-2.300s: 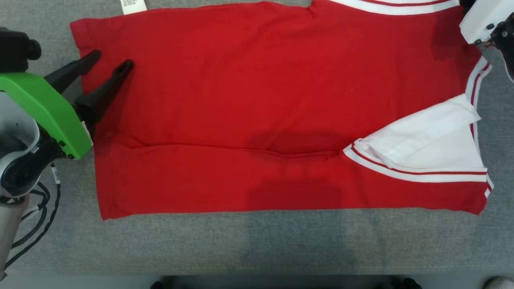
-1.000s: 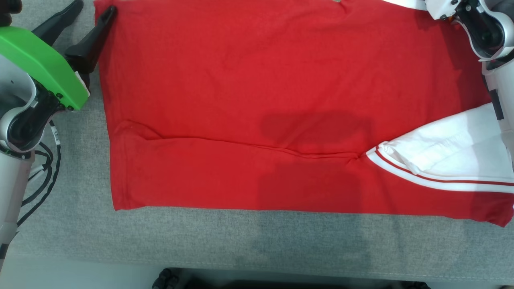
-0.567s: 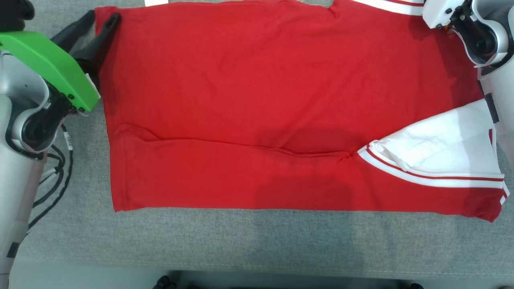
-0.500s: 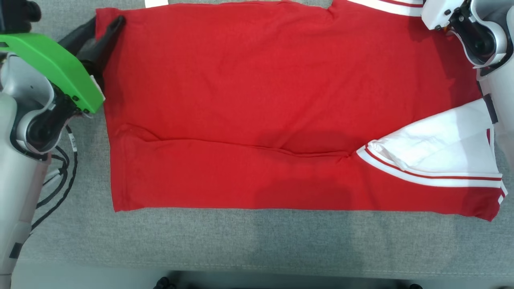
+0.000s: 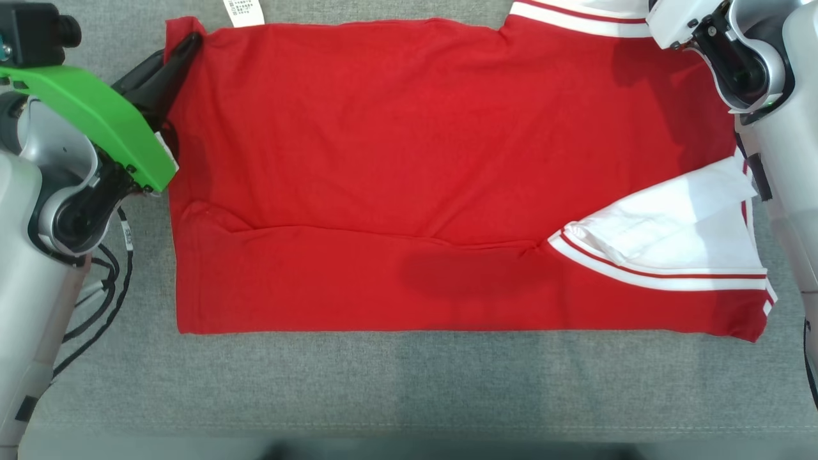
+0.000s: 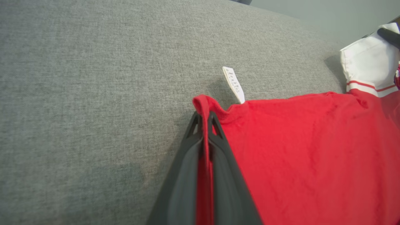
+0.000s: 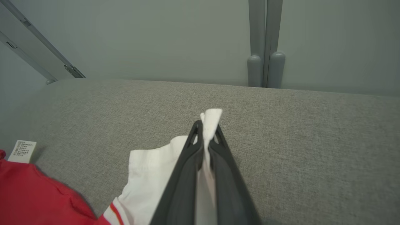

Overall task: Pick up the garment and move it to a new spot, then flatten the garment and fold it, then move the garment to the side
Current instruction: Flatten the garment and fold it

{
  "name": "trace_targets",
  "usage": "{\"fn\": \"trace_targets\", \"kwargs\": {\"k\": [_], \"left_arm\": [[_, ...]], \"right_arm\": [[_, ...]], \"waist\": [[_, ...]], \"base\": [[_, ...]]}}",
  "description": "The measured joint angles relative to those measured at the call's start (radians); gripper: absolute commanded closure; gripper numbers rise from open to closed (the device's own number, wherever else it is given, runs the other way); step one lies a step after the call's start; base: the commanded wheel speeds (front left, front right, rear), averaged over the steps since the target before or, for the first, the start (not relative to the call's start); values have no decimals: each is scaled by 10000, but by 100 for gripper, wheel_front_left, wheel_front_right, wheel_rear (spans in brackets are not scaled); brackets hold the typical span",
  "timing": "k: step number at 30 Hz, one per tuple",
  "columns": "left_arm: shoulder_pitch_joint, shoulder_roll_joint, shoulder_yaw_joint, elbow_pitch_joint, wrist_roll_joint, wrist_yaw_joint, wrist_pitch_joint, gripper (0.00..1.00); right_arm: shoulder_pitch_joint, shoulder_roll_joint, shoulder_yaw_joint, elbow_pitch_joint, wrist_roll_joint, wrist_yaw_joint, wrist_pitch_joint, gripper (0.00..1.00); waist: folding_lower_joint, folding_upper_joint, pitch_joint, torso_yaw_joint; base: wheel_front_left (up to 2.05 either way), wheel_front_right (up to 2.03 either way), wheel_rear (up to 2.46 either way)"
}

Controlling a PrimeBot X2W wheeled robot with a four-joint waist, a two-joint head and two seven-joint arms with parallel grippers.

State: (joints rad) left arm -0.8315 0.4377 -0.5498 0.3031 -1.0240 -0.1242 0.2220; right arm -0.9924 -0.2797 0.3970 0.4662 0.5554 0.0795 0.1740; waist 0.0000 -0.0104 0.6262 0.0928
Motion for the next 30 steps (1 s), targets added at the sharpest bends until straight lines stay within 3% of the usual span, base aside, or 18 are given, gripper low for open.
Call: {"fn": "trace_targets", "kwargs": {"k": [13, 30], "left_arm": [[1362, 366, -270, -209, -326, 0, -1511, 100], [2764, 840, -531, -263, -945, 0, -2796, 100]], "right_arm": [[1887, -56, -123, -754, 489, 253, -1308, 100], [4669, -219, -397, -2667, 1072, 274, -2401, 100]], "waist": [[0, 0, -912, -400], [0, 0, -2449, -780]], "base": [[0, 0, 0], [0, 0, 0]]}}
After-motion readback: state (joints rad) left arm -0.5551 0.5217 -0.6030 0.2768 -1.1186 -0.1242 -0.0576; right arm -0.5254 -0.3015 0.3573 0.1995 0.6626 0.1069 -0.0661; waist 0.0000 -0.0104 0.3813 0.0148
